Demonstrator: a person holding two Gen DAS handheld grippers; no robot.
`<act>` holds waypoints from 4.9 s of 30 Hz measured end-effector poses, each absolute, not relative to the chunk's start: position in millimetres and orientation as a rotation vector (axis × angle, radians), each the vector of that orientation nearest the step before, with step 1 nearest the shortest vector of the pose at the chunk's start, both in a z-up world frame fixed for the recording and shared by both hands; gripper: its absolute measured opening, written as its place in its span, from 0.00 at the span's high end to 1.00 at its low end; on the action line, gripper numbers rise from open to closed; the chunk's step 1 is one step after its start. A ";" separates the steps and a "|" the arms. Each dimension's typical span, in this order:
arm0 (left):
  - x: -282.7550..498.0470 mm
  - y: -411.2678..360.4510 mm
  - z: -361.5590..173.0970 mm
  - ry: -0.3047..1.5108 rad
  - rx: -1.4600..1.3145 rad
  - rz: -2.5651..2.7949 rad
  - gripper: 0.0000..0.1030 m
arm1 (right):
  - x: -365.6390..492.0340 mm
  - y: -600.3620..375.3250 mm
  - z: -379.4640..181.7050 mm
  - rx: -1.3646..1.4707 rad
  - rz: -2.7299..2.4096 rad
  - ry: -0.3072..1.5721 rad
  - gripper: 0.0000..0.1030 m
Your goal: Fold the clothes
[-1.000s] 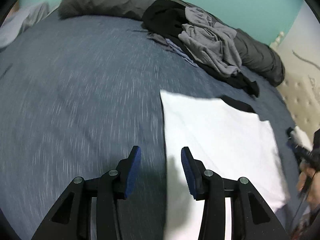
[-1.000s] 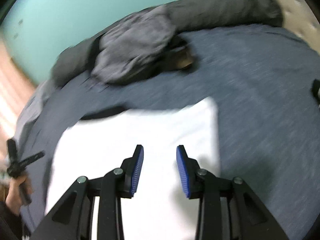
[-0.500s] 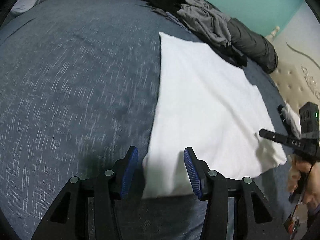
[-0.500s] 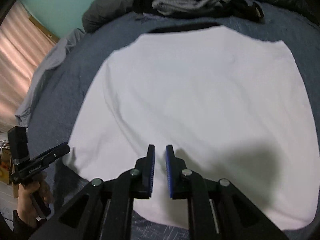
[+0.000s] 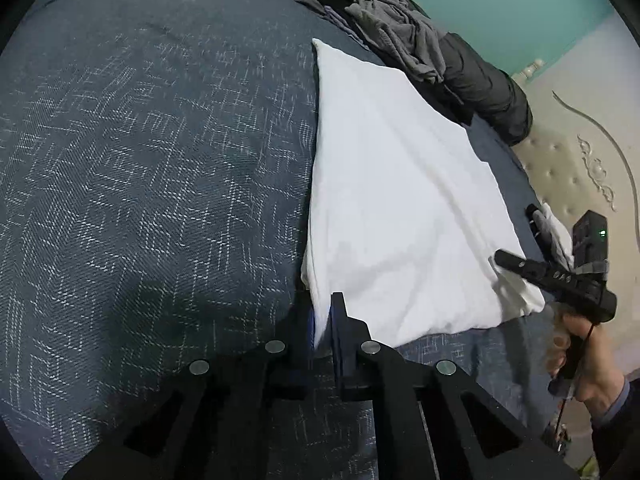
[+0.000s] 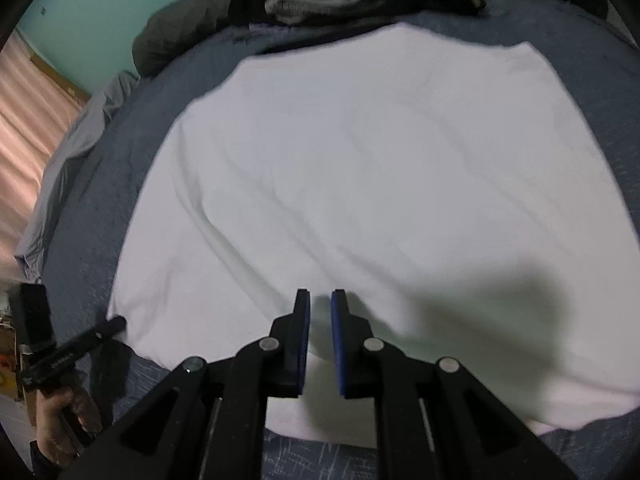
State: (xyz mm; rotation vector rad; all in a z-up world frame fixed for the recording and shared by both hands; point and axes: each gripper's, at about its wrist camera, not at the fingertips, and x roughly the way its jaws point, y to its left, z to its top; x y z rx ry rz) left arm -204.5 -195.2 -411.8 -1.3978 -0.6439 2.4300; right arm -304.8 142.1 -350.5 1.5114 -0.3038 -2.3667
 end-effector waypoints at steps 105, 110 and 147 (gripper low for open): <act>-214.8 -230.4 -405.6 -0.807 -1.380 2.503 0.71 | -442.7 321.7 -308.1 1.467 -2.701 -0.365 0.59; -227.1 -232.2 -405.7 -0.804 -1.380 2.555 0.69 | -485.8 309.7 -320.9 1.510 -2.684 -0.248 0.58; -240.6 -215.0 -412.3 -0.648 -1.371 2.607 0.60 | -544.0 315.5 -335.2 1.421 -2.900 0.033 0.97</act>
